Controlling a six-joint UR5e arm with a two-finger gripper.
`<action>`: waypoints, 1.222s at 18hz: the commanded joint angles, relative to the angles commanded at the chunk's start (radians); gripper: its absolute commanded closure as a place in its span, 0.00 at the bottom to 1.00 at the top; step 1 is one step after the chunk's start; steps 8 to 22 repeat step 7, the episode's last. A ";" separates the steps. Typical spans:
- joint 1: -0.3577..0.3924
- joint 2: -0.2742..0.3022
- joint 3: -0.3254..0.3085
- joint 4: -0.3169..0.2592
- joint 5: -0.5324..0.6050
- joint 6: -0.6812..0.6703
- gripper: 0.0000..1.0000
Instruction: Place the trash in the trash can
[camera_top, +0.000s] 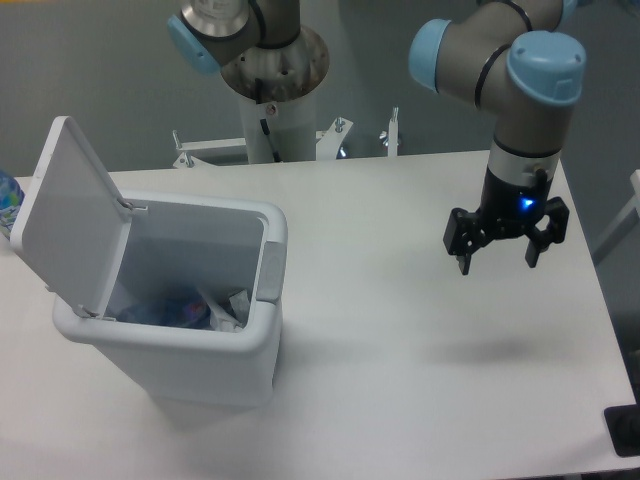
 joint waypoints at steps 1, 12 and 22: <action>0.000 0.003 0.000 -0.018 0.012 0.051 0.00; -0.002 0.009 -0.005 -0.029 0.037 0.110 0.00; -0.002 0.009 -0.005 -0.029 0.037 0.110 0.00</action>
